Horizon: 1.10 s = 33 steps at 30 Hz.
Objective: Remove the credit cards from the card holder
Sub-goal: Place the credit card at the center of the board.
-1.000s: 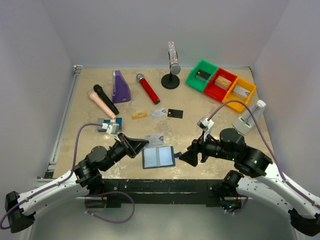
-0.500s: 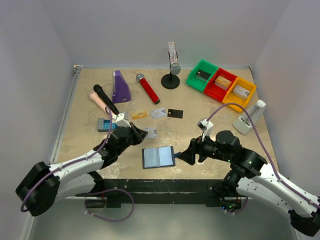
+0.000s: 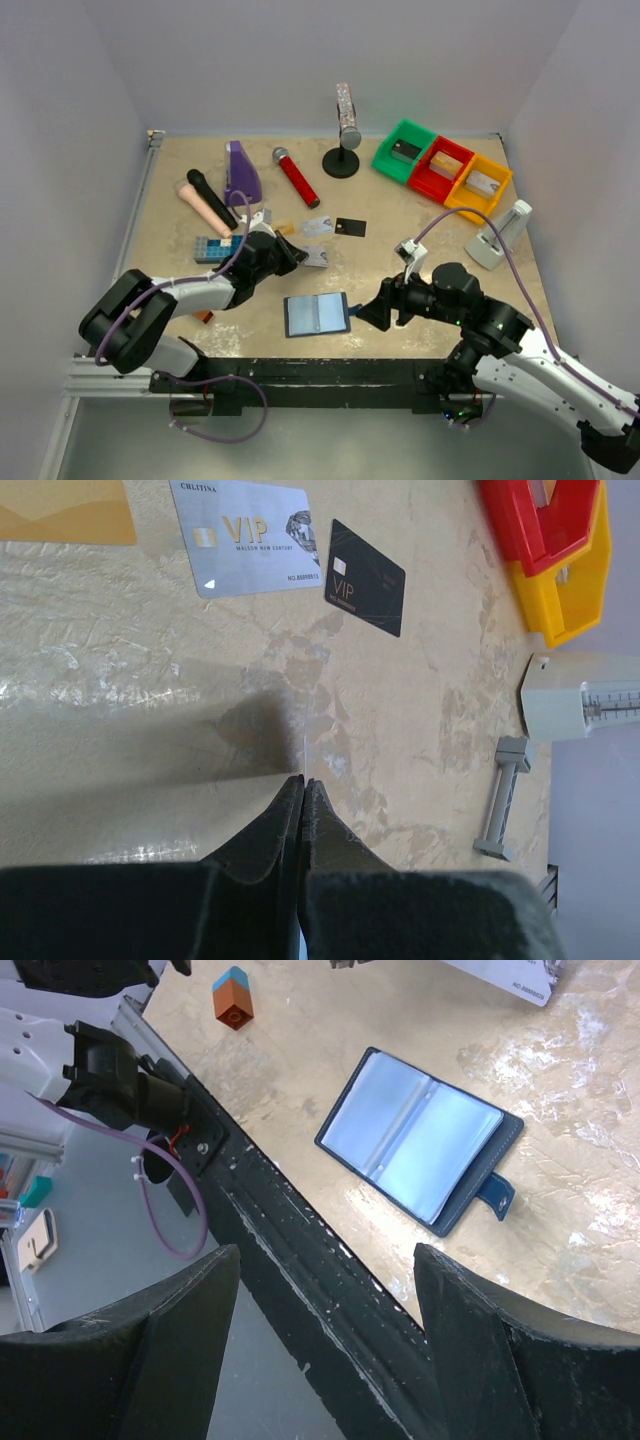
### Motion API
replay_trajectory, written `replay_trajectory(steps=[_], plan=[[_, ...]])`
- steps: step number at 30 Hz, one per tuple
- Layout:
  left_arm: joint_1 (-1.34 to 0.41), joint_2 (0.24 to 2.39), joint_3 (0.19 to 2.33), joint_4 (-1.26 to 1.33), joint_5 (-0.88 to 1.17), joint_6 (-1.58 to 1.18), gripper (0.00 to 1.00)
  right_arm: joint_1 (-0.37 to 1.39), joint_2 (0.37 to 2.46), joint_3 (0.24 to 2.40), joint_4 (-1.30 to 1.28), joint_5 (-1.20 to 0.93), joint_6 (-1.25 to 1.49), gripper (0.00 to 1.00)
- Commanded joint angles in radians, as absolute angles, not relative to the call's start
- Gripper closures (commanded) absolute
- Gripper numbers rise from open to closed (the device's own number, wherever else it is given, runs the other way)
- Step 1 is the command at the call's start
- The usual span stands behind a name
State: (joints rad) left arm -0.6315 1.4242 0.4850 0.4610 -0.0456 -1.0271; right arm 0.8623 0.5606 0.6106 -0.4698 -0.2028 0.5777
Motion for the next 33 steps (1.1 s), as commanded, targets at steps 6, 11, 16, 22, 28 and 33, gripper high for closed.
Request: replay_trajectory(steps=[6, 11, 16, 22, 28, 33], plan=[[-0.595, 1.520, 0.548, 0.586, 0.023, -1.072, 1.00, 0.859, 0.561, 0.611, -0.422, -0.193, 0.581, 0.25], [-0.572, 1.569, 0.560, 0.595, 0.028, -1.078, 1.00, 0.859, 0.572, 0.606, -0.420, -0.189, 0.581, 0.25], [-0.554, 1.640, 0.569, 0.630, 0.046, -1.104, 1.00, 0.859, 0.581, 0.603, -0.414, -0.186, 0.583, 0.25], [-0.535, 1.701, 0.586, 0.661, 0.063, -1.124, 1.00, 0.859, 0.592, 0.603, -0.414, -0.179, 0.578, 0.25], [-0.515, 1.749, 0.610, 0.684, 0.086, -1.138, 1.00, 0.859, 0.601, 0.611, -0.420, -0.172, 0.568, 0.25], [-0.502, 1.776, 0.620, 0.696, 0.107, -1.141, 0.99, 0.858, 0.609, 0.612, -0.423, -0.163, 0.560, 0.24]])
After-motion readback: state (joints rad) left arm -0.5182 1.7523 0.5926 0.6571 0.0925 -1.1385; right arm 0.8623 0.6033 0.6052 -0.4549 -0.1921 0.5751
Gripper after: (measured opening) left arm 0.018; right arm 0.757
